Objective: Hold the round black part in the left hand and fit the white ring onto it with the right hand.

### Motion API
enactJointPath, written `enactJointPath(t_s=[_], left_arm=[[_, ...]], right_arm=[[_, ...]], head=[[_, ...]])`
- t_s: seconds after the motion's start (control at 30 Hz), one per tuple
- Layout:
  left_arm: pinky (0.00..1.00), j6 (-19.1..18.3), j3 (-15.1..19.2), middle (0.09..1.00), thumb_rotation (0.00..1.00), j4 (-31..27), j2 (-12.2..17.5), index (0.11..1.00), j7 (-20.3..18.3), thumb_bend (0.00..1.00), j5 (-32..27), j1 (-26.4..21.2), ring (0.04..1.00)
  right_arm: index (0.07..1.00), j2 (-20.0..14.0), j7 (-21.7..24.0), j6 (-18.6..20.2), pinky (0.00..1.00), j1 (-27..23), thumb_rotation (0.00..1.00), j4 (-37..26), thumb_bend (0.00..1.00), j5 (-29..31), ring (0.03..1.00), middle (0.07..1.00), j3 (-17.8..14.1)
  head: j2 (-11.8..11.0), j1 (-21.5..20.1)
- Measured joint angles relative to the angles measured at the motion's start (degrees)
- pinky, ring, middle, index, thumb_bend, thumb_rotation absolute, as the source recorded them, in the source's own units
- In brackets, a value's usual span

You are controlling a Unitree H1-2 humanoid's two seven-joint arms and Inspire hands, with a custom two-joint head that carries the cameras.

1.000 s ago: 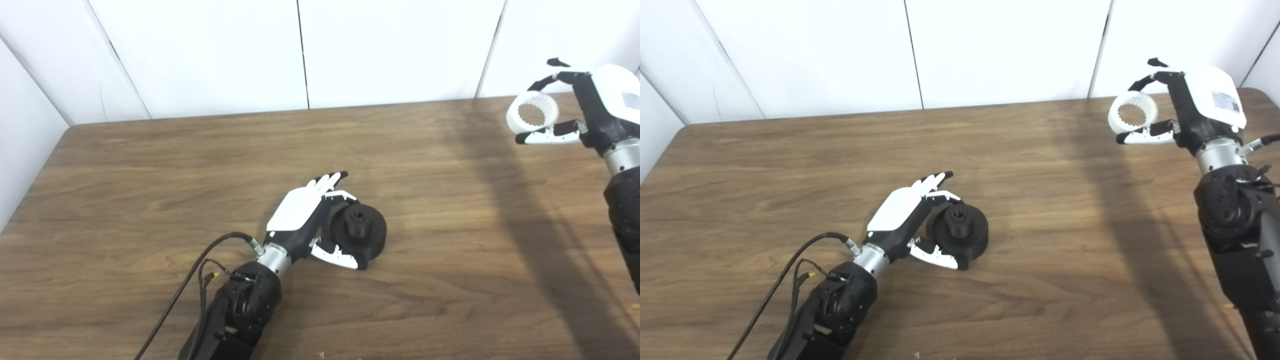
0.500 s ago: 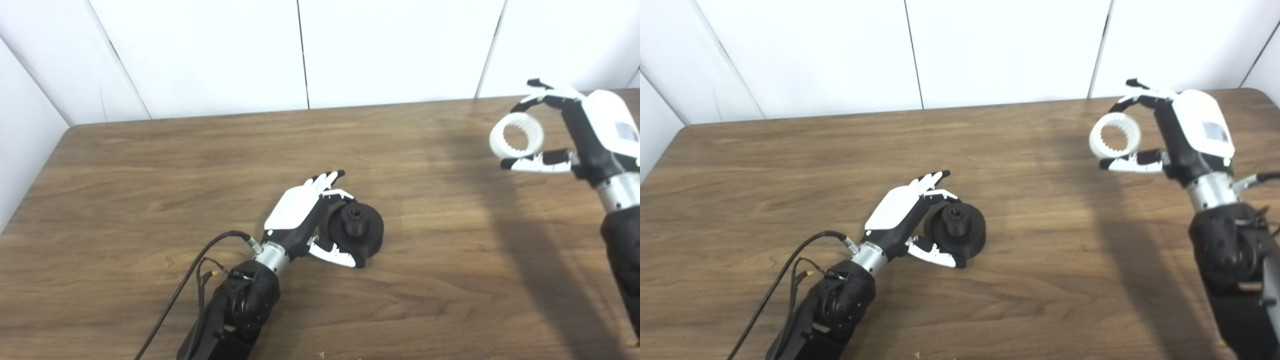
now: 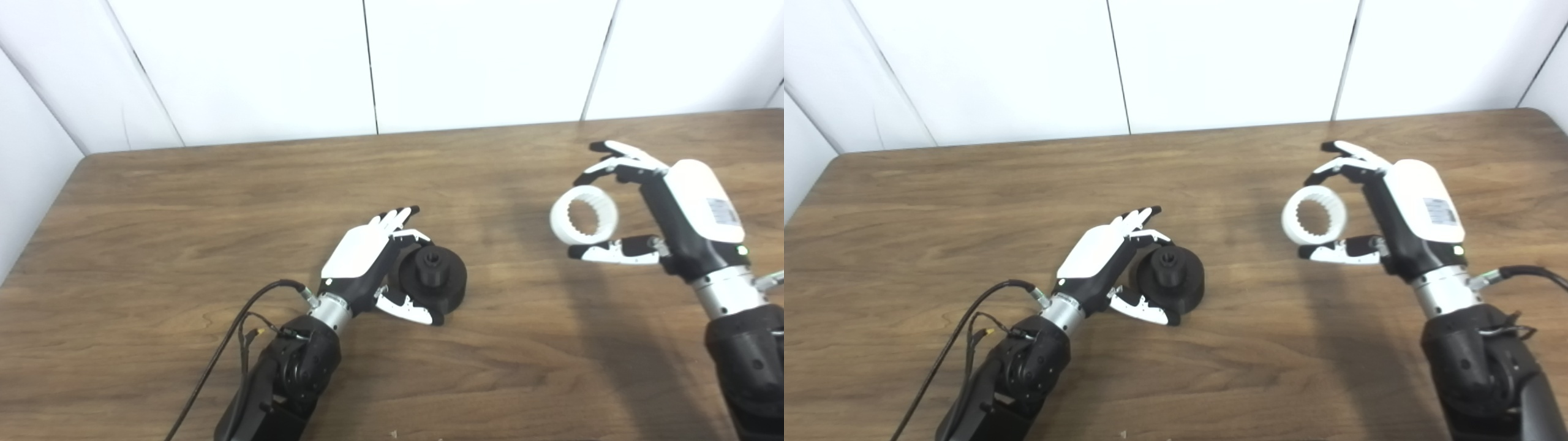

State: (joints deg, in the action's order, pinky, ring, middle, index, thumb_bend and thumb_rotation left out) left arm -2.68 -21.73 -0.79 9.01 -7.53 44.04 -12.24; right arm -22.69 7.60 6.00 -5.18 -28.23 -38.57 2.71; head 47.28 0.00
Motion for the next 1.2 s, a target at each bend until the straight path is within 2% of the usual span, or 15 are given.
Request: enactJointPath(t_s=[0.17, 0.67, 0.83, 0.93, 1.2], left_arm=[[1.00, -0.07, -0.01, 1.000, 0.33, 0.00, -0.02, 0.605, -0.04, 0.90, 0.01, -0.01, 1.000], [1.00, -0.10, -0.10, 1.000, 0.33, 0.02, -0.35, 0.600, -0.08, 0.91, -0.19, 0.00, 1.000], [1.00, -0.11, -0.11, 1.000, 0.32, 0.02, -0.49, 0.599, -0.08, 0.91, -0.28, 0.01, 1.000], [1.00, -0.12, -0.15, 1.000, 0.32, 0.02, -0.55, 0.601, -0.09, 0.91, -0.29, 0.01, 1.000], [1.00, -0.37, -0.16, 1.000, 0.32, 0.01, -0.70, 0.602, -0.32, 0.91, -0.42, 0.03, 1.000]], right_arm=[[0.493, 2.61, 3.03, 0.07, 0.83, -0.03, 0.15, -1.38, 0.52, -2.04, 0.805, 0.851, 2.79], [0.494, 6.27, 7.17, 0.00, 0.84, -2.51, 0.15, -0.42, 0.52, -3.45, 0.814, 0.850, 6.61], [0.495, 7.43, 7.64, 0.01, 0.84, -2.90, 0.16, 1.04, 0.51, -4.25, 0.826, 0.858, 7.67], [0.495, 8.11, 7.68, -0.02, 0.81, -3.92, 0.16, 2.52, 0.51, -5.08, 0.821, 0.857, 8.62], [0.495, 10.03, 7.95, 0.02, 0.85, -5.06, 0.16, 3.48, 0.52, -5.71, 0.828, 0.863, 10.25]], head=[[0.00, 0.09], [0.44, 0.09], [0.53, 0.26], [0.70, 0.35], [0.79, 0.61]])
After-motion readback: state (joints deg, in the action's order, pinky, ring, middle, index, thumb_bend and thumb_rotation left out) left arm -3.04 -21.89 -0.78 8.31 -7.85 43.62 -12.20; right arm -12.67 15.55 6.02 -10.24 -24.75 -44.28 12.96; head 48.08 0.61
